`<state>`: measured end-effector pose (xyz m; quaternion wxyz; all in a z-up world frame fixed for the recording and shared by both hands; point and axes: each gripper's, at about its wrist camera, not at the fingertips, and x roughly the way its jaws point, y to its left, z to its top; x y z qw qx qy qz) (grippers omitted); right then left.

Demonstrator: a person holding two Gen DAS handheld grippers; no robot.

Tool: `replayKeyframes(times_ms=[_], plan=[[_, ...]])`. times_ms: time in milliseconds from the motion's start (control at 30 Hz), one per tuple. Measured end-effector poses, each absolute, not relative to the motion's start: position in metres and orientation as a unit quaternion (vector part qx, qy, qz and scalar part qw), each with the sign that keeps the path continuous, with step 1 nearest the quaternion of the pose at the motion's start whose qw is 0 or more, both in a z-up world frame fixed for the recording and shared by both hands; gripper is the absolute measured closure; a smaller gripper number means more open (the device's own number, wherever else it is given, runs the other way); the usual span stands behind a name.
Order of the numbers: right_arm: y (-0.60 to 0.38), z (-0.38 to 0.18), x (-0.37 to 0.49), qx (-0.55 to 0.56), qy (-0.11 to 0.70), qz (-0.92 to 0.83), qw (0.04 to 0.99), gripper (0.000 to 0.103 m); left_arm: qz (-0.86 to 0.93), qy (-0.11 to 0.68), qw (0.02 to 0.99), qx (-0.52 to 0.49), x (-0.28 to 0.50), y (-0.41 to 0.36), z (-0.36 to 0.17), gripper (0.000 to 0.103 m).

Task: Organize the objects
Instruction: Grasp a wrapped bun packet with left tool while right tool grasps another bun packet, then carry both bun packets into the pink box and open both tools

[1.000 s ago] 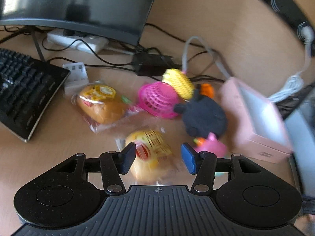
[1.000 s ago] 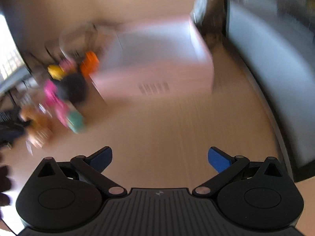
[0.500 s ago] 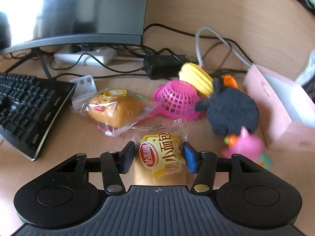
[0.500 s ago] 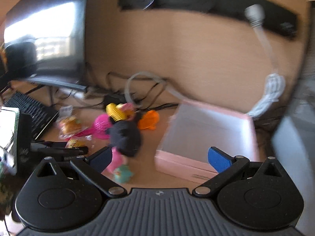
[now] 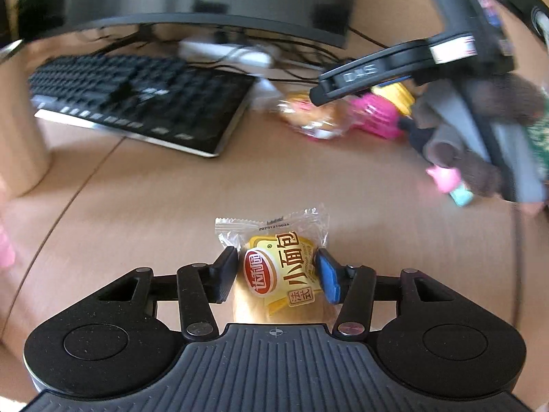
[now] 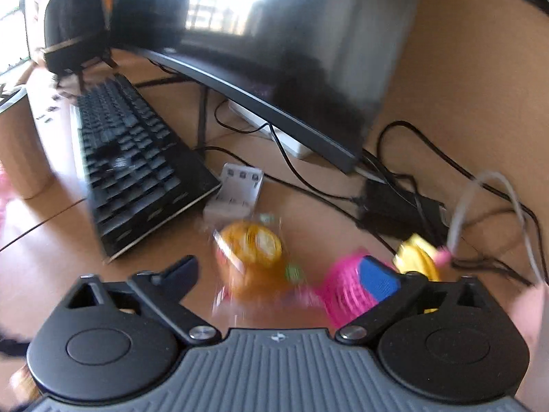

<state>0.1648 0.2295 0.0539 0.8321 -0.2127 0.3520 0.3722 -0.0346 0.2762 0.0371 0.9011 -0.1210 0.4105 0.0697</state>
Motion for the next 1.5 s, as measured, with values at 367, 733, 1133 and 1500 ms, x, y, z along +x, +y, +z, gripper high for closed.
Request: replayKeyframes(times_ms=[367, 733, 1133, 1500], plan=[[0.240, 0.043, 0.151, -0.191, 0.434, 0.377, 0.796, 0.049, 0.051, 0.395, 0.908, -0.129, -0.045, 0.291, 0.036, 0.049], [0.101, 0.095, 0.040, -0.142, 0.447, 0.328, 0.820, 0.050, -0.075, 0.406, 0.906, -0.096, -0.072, 0.275, 0.047, 0.050], [-0.070, 0.138, -0.011, -0.024, 0.400, 0.142, 0.905, 0.050, -0.241, 0.303, 0.921, -0.053, 0.004, 0.183, 0.128, 0.049], [-0.141, 0.135, -0.031, 0.063, 0.352, 0.071, 0.931, 0.050, -0.272, 0.258, 0.927, -0.032, 0.165, 0.057, 0.177, 0.048]])
